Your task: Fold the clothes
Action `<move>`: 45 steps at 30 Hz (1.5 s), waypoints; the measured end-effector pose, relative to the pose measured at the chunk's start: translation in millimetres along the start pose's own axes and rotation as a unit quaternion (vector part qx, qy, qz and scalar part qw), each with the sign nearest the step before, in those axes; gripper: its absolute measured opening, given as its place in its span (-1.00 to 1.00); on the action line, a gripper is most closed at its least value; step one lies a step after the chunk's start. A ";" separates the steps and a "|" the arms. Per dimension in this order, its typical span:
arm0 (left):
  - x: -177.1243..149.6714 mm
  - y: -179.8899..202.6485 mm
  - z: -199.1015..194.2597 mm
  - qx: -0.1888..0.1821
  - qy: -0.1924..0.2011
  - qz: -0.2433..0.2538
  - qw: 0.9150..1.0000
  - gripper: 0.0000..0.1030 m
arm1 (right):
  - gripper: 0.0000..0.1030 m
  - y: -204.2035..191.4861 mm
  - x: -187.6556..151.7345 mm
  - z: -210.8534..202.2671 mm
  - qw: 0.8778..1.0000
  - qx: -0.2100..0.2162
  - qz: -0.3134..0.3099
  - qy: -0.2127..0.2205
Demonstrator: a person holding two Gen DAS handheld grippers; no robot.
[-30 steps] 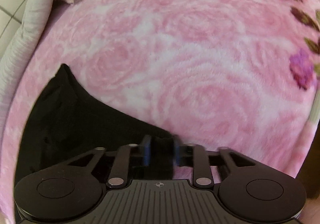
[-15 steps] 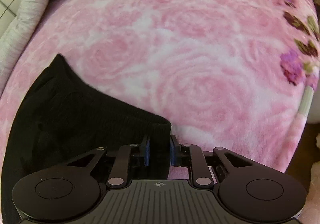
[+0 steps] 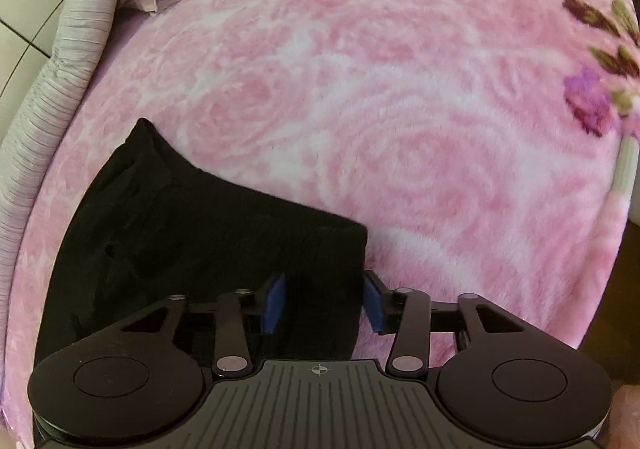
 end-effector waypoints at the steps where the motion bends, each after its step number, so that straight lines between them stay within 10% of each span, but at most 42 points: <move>1: 0.2 1.2 5.0 0.010 0.001 0.011 1.000 -0.62 | -0.11 -0.3 -1.0 0.6 1.000 -0.002 0.000 0.005; 3: 2.3 7.6 9.0 0.027 0.008 0.052 0.998 -0.86 | -0.14 -2.0 -2.1 1.4 1.000 -0.014 -0.009 0.007; 5: 4.6 19.5 4.0 0.030 0.022 0.106 0.994 -0.91 | -0.73 -4.0 -2.8 1.3 0.999 -0.039 -0.031 0.001; 8: 14.1 37.8 -19.6 0.013 0.057 0.169 0.984 -0.91 | -0.80 -1.3 -7.0 -8.6 0.998 -0.043 -0.036 -0.003; 11: 22.5 43.7 -43.7 -0.003 0.084 0.220 0.972 -0.89 | -0.81 2.2 -11.7 -19.9 0.998 -0.044 -0.038 -0.006; 18: 14.0 3.1 -12.5 0.086 0.033 0.249 0.964 -0.69 | -0.70 11.0 -35.3 -30.0 0.996 -0.069 -0.047 -0.021; 24: 38.7 20.1 -52.4 0.165 0.132 0.300 0.930 -0.58 | -0.34 -7.5 -33.8 -73.0 0.984 -0.125 -0.121 0.028; 27: 28.1 38.0 -46.9 0.102 0.109 0.285 0.947 -0.56 | -0.23 -33.5 -35.1 -83.2 0.973 -0.115 -0.193 0.059; 30: -7.6 64.5 -22.9 0.062 0.073 0.310 0.946 -0.53 | -0.16 -57.5 -46.4 -69.7 0.961 -0.087 -0.253 0.069; 37: -77.4 59.6 -2.5 0.102 0.028 0.337 0.936 -0.51 | -0.16 -40.3 -83.6 -5.1 0.920 -0.099 -0.378 0.005; 45: -170.9 80.9 -107.0 0.077 -0.038 0.312 0.946 -0.51 | -0.15 -1.3 -88.1 -55.8 0.929 -0.064 -0.352 -0.090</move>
Point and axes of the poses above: each gripper's, at about its wrist camera, not at the fingertips, and z roughly the way its jaws point, y to its right, x to its top, the point moved 8 cm from there along z, roughly the way its jaws point, and after that the axes turned 1 degree about -x, right-handed, at the moved point
